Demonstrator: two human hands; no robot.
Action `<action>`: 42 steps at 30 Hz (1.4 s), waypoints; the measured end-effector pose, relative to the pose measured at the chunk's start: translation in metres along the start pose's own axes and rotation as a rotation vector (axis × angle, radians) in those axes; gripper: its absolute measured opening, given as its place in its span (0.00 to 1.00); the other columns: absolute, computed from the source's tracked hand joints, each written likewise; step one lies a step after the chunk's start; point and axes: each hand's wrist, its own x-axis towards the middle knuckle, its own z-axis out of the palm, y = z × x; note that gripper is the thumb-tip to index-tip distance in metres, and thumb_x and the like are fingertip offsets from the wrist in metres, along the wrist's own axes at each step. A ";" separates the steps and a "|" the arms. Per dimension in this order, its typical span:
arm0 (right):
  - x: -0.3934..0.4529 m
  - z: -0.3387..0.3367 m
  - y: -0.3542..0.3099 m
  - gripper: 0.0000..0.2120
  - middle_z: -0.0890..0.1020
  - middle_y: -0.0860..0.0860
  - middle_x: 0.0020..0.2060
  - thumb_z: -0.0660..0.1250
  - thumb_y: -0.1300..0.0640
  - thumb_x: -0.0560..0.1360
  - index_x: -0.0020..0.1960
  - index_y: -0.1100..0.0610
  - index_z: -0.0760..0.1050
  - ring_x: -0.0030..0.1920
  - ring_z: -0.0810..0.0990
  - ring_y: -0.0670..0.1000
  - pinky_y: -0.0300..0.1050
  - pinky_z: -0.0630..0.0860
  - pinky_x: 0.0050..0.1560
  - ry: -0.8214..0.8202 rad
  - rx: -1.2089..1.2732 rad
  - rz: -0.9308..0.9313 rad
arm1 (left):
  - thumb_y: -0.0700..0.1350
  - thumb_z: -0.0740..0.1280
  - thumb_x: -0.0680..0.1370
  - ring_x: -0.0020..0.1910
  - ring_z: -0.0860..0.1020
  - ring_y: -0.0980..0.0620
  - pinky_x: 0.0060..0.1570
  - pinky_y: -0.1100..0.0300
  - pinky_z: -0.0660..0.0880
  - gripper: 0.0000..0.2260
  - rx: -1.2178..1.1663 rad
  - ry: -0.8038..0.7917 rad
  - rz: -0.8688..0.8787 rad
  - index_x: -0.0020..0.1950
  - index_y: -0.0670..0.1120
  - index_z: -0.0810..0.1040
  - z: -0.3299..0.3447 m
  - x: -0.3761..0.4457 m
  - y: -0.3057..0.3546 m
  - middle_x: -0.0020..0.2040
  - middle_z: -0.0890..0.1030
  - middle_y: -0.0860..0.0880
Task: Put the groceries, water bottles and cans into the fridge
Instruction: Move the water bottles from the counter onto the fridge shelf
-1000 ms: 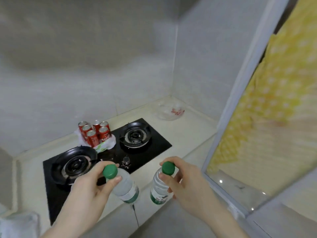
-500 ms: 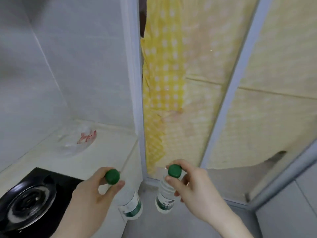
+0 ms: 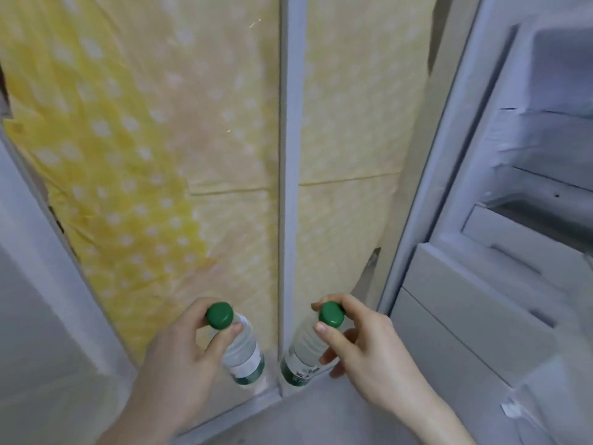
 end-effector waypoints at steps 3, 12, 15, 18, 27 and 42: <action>0.008 -0.021 0.001 0.05 0.84 0.49 0.42 0.69 0.54 0.81 0.56 0.47 0.77 0.33 0.86 0.51 0.54 0.84 0.37 0.120 -0.019 0.037 | 0.51 0.74 0.76 0.52 0.80 0.68 0.51 0.53 0.77 0.07 -0.073 -0.073 0.083 0.51 0.57 0.79 0.018 0.043 0.011 0.49 0.83 0.65; 0.054 -0.102 0.023 0.04 0.84 0.53 0.42 0.70 0.52 0.80 0.54 0.44 0.77 0.32 0.85 0.50 0.44 0.80 0.38 0.451 -0.097 0.059 | 0.48 0.74 0.76 0.54 0.80 0.70 0.55 0.63 0.75 0.06 -0.234 -0.213 0.303 0.51 0.55 0.80 0.099 0.150 0.074 0.50 0.83 0.68; 0.074 -0.129 0.033 0.04 0.84 0.50 0.42 0.70 0.53 0.80 0.54 0.45 0.78 0.32 0.85 0.50 0.38 0.77 0.36 0.548 -0.097 0.063 | 0.48 0.74 0.76 0.55 0.80 0.69 0.55 0.50 0.79 0.07 -0.285 -0.236 0.334 0.52 0.54 0.81 0.124 0.183 0.101 0.52 0.83 0.68; 0.091 -0.156 0.044 0.05 0.83 0.52 0.40 0.70 0.55 0.79 0.53 0.45 0.79 0.32 0.85 0.51 0.36 0.75 0.35 0.642 -0.079 0.068 | 0.46 0.73 0.76 0.55 0.80 0.68 0.54 0.52 0.80 0.06 -0.341 -0.255 0.378 0.52 0.52 0.81 0.154 0.216 0.124 0.53 0.84 0.67; 0.132 -0.232 0.065 0.08 0.84 0.47 0.44 0.69 0.55 0.79 0.51 0.41 0.79 0.32 0.85 0.54 0.50 0.82 0.41 0.887 -0.052 0.023 | 0.43 0.73 0.77 0.55 0.81 0.65 0.48 0.68 0.77 0.08 -0.498 -0.288 0.516 0.52 0.54 0.81 0.242 0.289 0.201 0.53 0.84 0.66; 0.232 -0.325 0.085 0.09 0.82 0.51 0.36 0.70 0.59 0.79 0.54 0.46 0.78 0.34 0.81 0.59 0.31 0.77 0.36 1.297 -0.262 -0.057 | 0.42 0.71 0.79 0.56 0.82 0.57 0.54 0.44 0.81 0.04 -0.949 -0.365 0.731 0.53 0.48 0.79 0.378 0.414 0.358 0.54 0.84 0.59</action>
